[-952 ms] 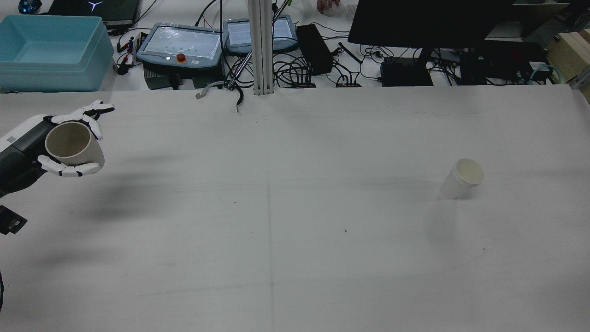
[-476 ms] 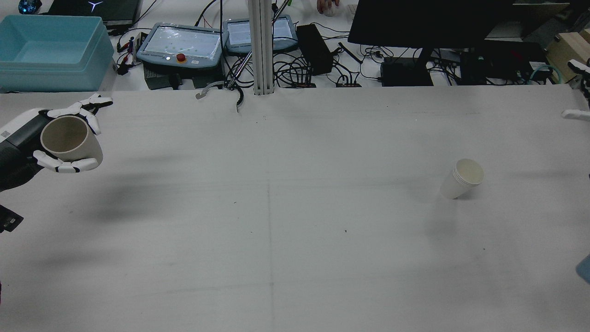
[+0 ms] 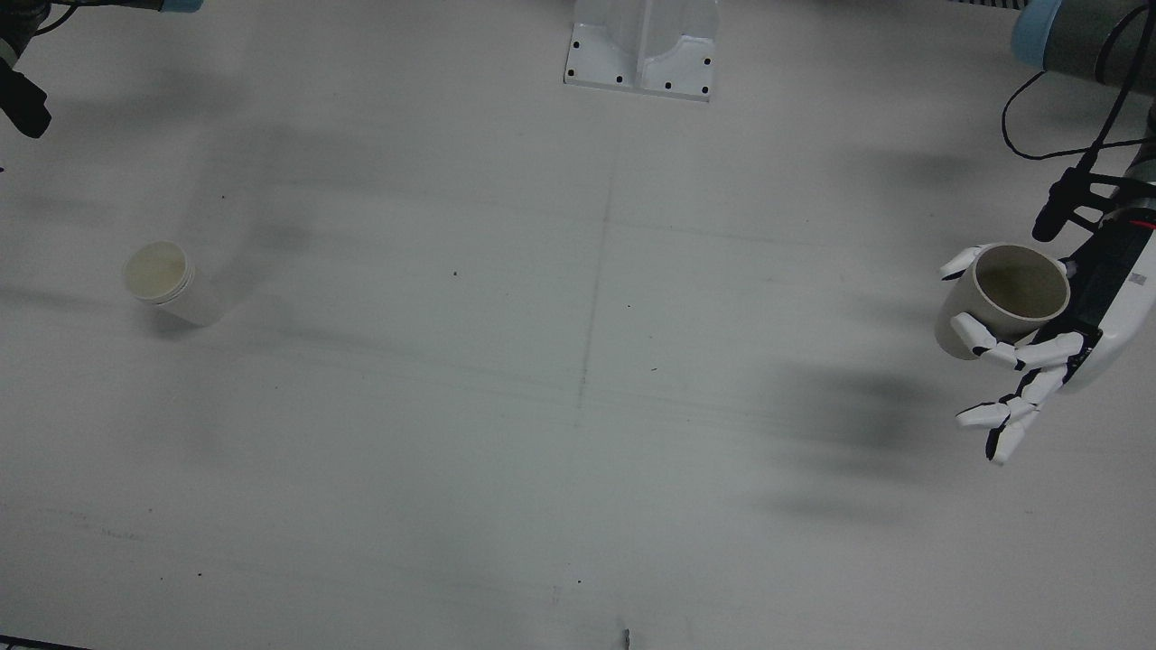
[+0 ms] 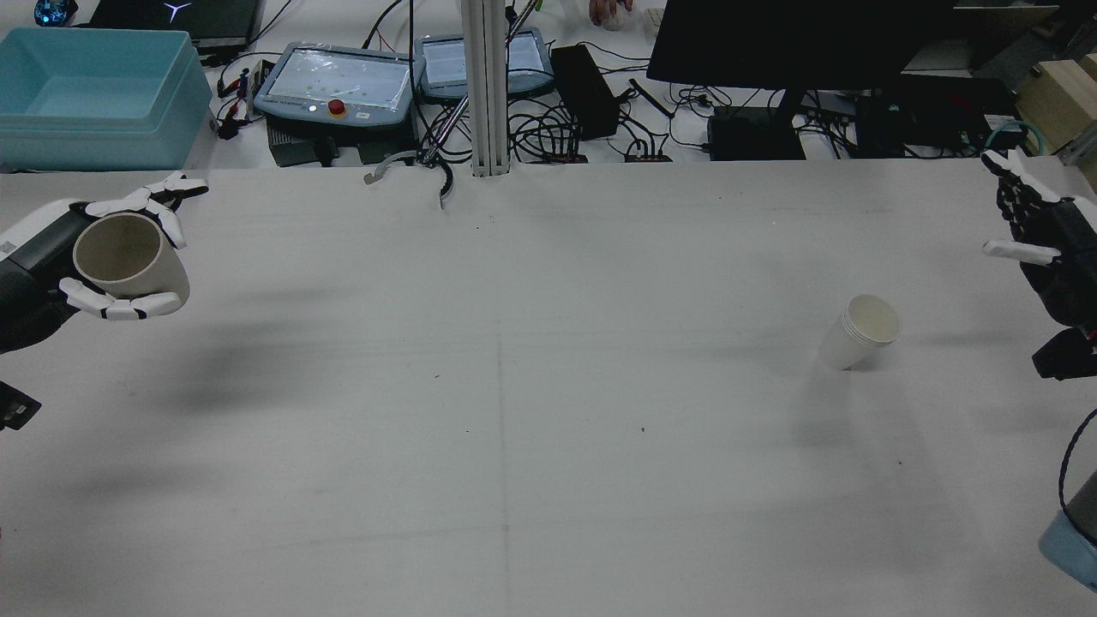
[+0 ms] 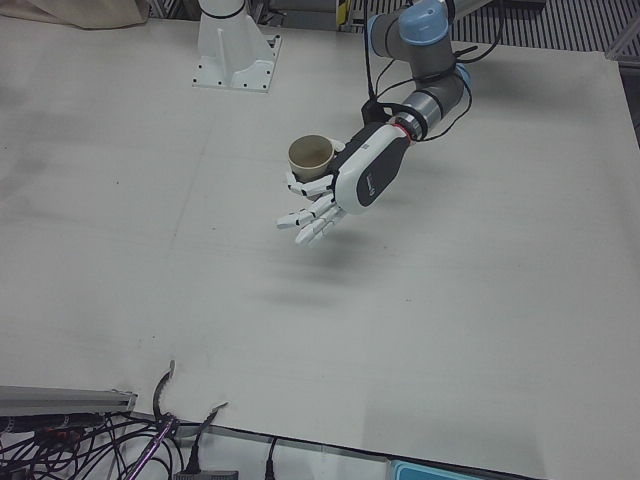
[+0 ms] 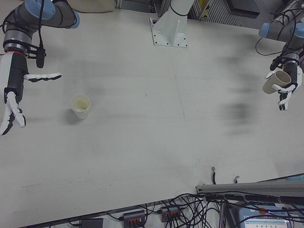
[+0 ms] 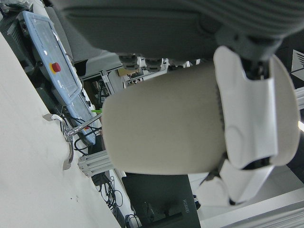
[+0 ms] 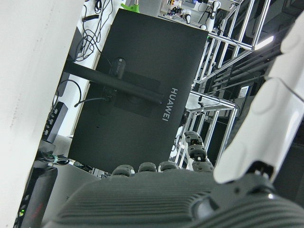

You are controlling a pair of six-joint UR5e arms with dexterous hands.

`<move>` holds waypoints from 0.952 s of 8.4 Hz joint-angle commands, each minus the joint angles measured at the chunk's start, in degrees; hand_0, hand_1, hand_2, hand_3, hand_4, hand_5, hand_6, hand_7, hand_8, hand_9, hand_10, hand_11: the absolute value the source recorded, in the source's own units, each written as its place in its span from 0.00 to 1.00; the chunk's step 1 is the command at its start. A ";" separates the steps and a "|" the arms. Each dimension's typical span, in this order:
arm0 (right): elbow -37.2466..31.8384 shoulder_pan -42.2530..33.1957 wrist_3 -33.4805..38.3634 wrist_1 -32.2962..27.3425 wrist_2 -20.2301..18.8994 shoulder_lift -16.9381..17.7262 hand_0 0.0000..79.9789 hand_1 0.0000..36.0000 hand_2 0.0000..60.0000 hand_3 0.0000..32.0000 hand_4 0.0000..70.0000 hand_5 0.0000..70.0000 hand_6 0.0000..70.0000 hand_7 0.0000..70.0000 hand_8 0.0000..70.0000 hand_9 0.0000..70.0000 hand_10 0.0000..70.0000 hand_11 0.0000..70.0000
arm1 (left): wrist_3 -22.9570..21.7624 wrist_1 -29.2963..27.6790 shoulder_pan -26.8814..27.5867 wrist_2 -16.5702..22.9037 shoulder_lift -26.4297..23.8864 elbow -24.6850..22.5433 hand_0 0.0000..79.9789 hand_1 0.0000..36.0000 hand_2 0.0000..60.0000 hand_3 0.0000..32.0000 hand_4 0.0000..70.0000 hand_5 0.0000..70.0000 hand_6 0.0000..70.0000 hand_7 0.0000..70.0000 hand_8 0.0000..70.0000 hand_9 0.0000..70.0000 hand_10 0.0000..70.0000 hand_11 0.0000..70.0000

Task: Pour water
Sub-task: 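Move the right hand to the other paper cup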

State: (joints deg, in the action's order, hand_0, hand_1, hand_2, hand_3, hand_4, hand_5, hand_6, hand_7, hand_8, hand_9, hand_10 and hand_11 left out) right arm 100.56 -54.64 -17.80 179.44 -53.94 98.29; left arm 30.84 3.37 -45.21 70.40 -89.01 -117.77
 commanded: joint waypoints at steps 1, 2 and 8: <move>-3.08 8.64 1.10 -0.23 9.78 -0.90 0.58 0.29 0.00 0.00 0.01 0.06 0.00 0.00 0.00 0.00 0.00 0.00 | -0.69 0.05 -0.05 0.00 0.15 0.00 0.70 1.00 1.00 0.00 0.79 1.00 0.13 0.30 0.03 0.08 0.03 0.07; -3.17 11.80 1.10 -0.23 13.56 -1.17 0.58 0.28 0.01 0.00 0.01 0.06 0.00 0.00 0.00 0.00 0.00 0.01 | -0.69 0.05 -0.05 0.00 0.15 0.00 0.70 1.00 1.00 0.00 0.79 1.00 0.13 0.29 0.03 0.08 0.03 0.07; -11.35 28.71 10.77 1.97 29.51 -3.73 0.61 0.34 0.01 0.00 0.07 0.09 0.00 0.00 0.00 0.00 0.00 0.00 | -2.01 -0.21 -0.06 0.00 1.38 0.26 0.69 1.00 1.00 0.00 0.79 1.00 0.13 0.29 0.03 0.08 0.03 0.08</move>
State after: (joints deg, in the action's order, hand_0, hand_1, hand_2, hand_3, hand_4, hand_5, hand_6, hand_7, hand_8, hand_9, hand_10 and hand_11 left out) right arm 90.12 -27.21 -8.51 180.42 -25.68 94.28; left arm 29.29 3.31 -45.34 70.48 -88.32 -117.54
